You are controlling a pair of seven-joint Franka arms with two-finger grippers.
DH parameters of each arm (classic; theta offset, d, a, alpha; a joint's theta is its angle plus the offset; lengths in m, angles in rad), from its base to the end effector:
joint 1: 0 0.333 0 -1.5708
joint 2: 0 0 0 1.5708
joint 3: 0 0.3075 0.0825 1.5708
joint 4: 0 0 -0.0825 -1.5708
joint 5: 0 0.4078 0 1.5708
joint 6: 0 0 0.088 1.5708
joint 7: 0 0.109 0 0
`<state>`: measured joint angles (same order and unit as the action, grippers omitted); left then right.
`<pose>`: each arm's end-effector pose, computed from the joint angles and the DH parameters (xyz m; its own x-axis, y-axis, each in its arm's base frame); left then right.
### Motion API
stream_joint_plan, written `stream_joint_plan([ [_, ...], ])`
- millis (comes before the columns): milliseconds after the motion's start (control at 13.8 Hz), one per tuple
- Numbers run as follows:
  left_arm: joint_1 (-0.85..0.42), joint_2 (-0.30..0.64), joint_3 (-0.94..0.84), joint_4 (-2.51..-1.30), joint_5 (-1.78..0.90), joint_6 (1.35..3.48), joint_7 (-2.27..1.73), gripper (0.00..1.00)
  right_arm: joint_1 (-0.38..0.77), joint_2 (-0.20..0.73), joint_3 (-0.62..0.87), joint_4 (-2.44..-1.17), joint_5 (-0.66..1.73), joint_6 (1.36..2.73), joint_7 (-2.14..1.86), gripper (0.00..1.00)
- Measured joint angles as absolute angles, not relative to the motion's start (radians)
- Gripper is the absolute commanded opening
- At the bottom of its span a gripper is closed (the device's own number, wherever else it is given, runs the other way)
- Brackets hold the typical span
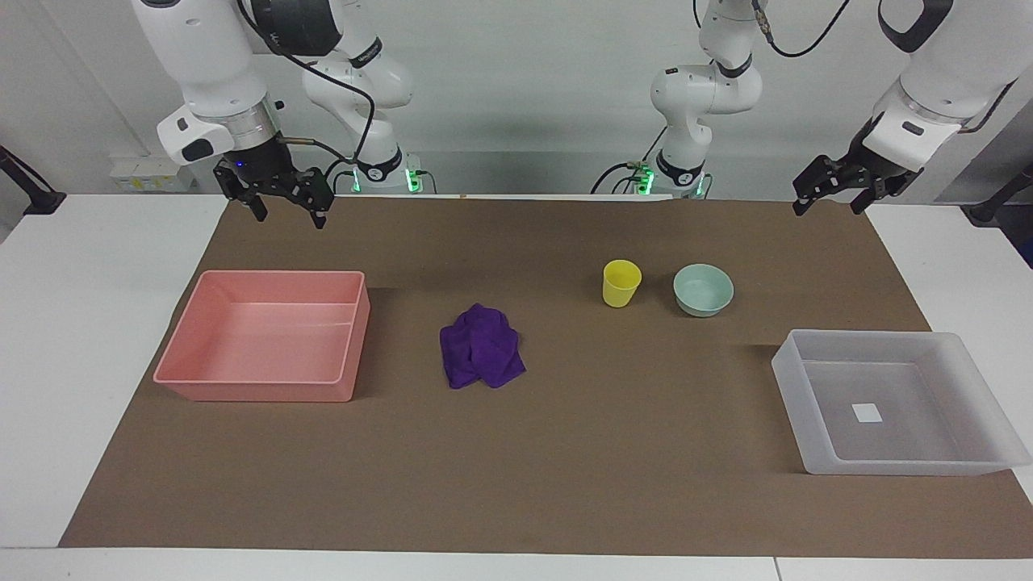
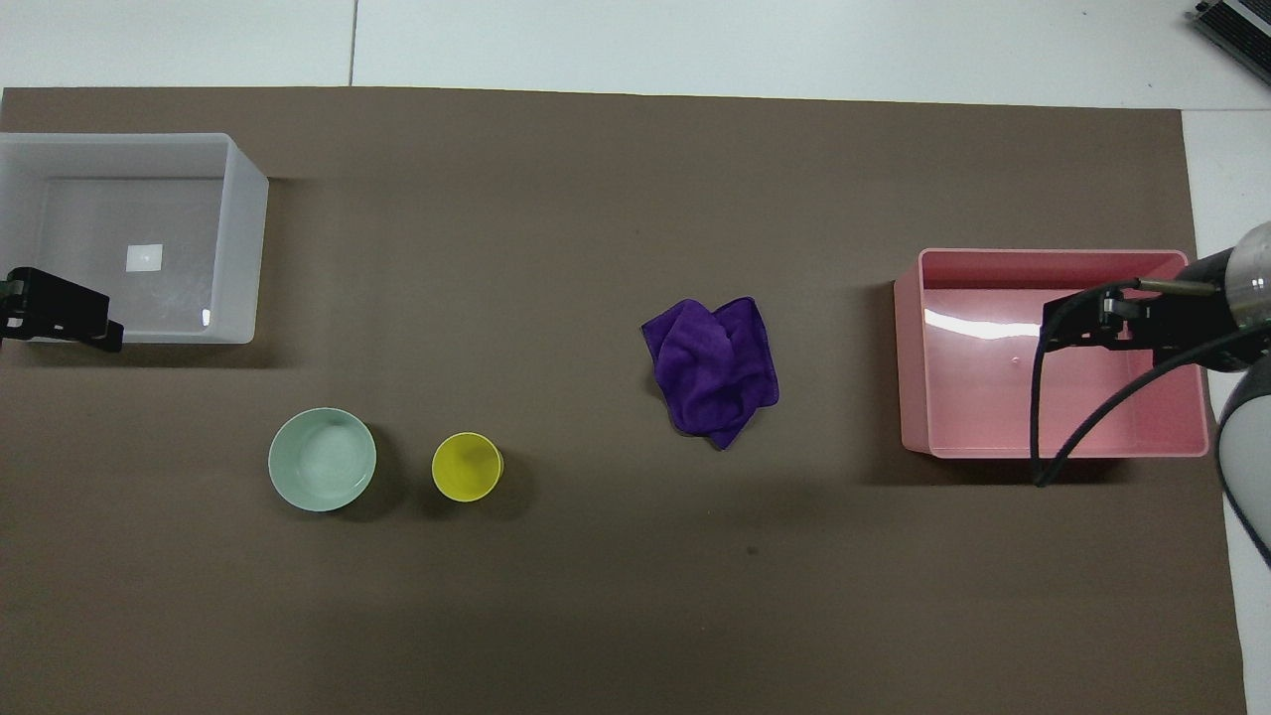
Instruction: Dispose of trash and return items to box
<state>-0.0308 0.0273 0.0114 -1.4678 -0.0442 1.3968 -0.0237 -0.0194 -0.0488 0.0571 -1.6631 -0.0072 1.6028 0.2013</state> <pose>0.5679 -0.0165 0.6342 0.9951 -0.0032 -0.0990 0.0009 -0.9991 0.0414 0.5648 0.0212 0.5988 0.9866 -0.1627 -0.0094 -0.1626 -0.9866 0.0121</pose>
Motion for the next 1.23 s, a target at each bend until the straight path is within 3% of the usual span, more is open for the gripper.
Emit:
stream_joint_plan([
  [797,-0.031,0.028,0.015,-1.497,-0.044,1.361,0.031,1.0,-0.019,-0.049,0.057,-1.664,-0.007,1.603,0.201,1.0],
  [1014,-0.033,0.028,0.012,-1.614,-0.045,1.376,0.034,1.0,-0.019,-0.049,0.058,-1.664,-0.005,1.603,0.201,1.0],
  [1232,-0.034,-0.005,0.009,-1.843,-0.048,1.6,0.038,1.0,-0.017,-0.049,0.067,-1.667,-0.005,1.618,0.201,1.0],
])
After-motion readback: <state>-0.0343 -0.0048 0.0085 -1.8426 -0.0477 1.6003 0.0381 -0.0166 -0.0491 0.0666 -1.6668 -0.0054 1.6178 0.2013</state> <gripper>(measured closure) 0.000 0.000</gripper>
